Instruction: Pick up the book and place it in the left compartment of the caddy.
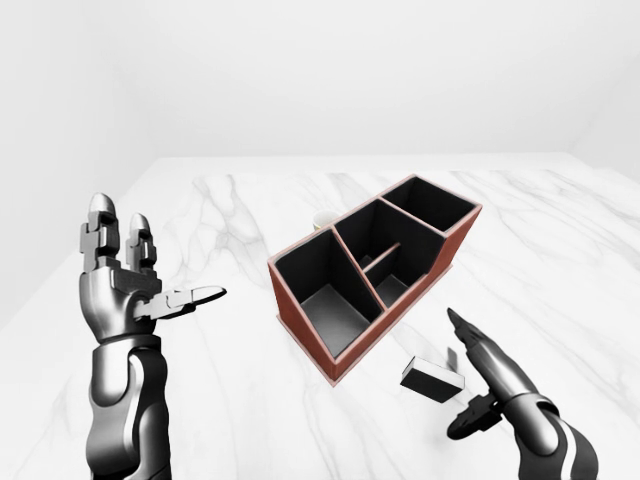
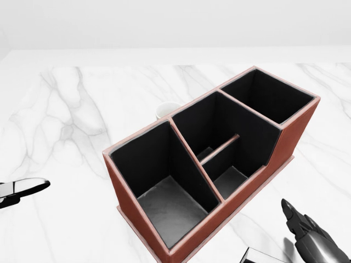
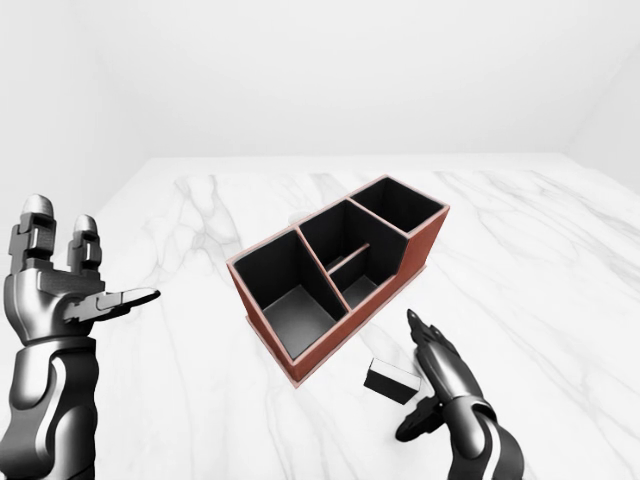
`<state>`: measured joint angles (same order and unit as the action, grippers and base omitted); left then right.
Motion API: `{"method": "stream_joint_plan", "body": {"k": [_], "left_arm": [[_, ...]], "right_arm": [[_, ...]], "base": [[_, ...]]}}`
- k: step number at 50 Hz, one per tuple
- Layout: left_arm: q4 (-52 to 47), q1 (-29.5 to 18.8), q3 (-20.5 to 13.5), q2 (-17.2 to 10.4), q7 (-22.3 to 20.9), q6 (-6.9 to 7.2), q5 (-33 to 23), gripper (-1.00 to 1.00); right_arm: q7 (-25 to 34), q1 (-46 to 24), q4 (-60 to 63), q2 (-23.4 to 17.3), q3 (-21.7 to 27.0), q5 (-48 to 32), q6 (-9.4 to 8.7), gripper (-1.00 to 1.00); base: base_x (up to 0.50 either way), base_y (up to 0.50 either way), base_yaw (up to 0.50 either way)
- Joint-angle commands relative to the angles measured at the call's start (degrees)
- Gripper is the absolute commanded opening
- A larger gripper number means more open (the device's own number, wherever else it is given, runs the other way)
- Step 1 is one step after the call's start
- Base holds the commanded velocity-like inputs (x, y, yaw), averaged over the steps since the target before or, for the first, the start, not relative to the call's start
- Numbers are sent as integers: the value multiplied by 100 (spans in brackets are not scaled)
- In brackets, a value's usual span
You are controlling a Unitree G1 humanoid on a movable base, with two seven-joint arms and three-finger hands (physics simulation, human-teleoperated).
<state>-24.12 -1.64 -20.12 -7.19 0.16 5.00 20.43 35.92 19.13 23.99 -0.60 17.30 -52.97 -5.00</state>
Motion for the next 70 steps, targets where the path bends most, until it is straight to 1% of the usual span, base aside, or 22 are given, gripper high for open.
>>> {"method": "stream_joint_plan", "body": {"k": [1, 9, 21, 37, 50, 70], "left_arm": [[28, -7, -16, -19, 1, 0, 11, 100], [-2, -4, -34, -24, 7, 0, 31, 100], [25, -8, -23, -16, -2, 0, 13, 100], [-27, 35, 35, 24, -11, 0, -40, 100], [-42, 11, -19, 0, -6, 0, 13, 100], [-16, -5, 2, 2, 5, 0, -4, 100]], "right_arm": [[-9, -149, -252, -126, -104, 60, 0, 100], [84, -158, -216, -183, -102, 55, 0, 100], [94, -371, -623, -347, -167, 85, 0, 100], [122, -401, -738, -422, -198, 37, 0, 100], [196, -455, -784, -467, -189, 41, 0, 100], [235, -756, -1221, -686, -186, 149, 0, 100]], "base": [[0, 0, 0], [0, 0, 0], [0, 0, 0], [0, 0, 0], [0, 0, 0], [0, 0, 0]]}}
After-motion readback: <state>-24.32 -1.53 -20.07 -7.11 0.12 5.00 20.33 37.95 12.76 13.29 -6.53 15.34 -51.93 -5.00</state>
